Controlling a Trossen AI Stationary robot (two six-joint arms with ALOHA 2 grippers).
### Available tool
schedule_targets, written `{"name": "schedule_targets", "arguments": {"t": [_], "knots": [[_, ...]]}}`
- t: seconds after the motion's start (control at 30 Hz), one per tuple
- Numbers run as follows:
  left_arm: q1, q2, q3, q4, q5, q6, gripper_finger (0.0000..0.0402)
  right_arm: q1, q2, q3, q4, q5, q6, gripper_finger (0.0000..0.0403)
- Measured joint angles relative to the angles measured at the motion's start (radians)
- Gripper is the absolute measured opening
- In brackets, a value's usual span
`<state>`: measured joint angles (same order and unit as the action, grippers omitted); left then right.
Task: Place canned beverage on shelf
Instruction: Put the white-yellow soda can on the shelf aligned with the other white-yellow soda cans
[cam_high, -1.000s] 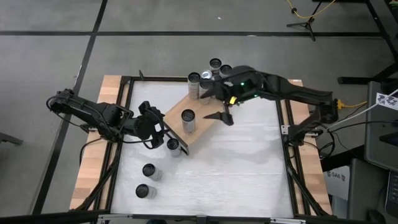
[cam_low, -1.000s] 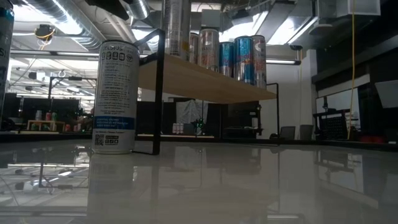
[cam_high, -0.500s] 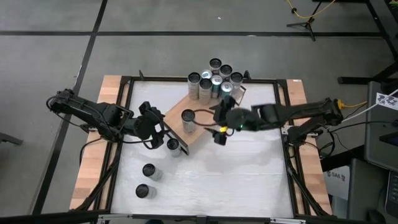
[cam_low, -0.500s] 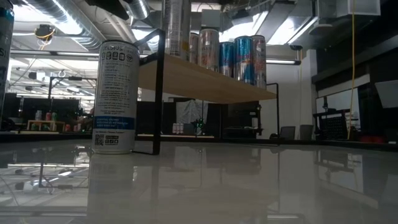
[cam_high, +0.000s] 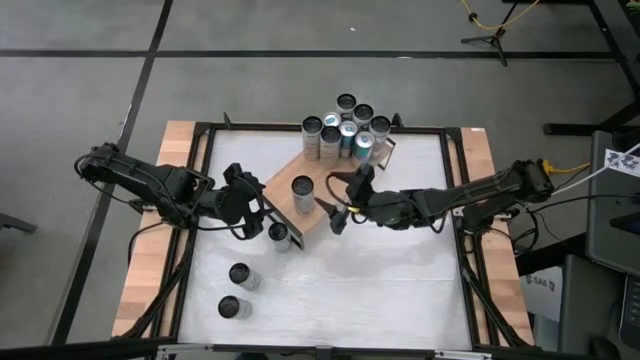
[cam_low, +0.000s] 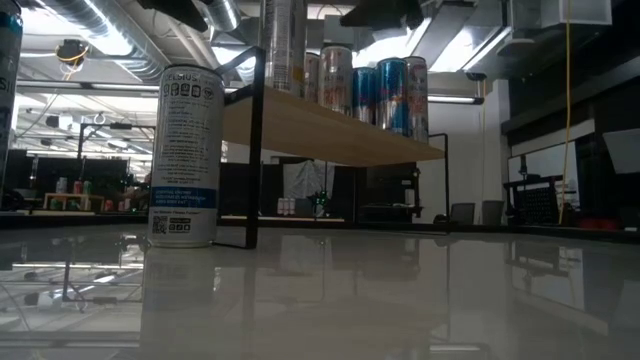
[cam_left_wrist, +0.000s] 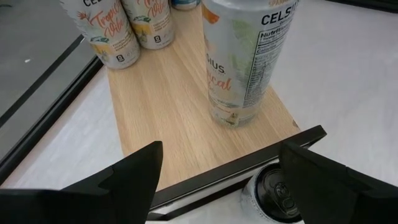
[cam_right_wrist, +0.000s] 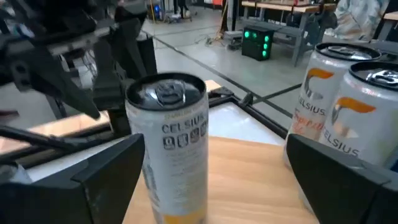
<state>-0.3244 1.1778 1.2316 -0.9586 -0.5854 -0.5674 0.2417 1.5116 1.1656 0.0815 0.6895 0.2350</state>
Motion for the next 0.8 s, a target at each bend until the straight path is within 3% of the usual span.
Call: {"name": "schedule_targets", "arguments": {"t": [0.37,0.63,0.8], "knots": [[0.0,0.0,0.0,0.003,0.0,0.0,0.0314,0.0,0.077,-0.02,0.166,-0.054,-0.003,0.0388],[0.0,0.0,0.0,0.003,0.0,0.0,0.0314,-0.009,0.128,-0.02,0.273,0.006,-0.031,0.0388],[0.0,0.0,0.0,0.004,0.0,0.0,0.0314,-0.04,0.159,-0.02,0.32,-0.041,-0.032,0.0388]]}}
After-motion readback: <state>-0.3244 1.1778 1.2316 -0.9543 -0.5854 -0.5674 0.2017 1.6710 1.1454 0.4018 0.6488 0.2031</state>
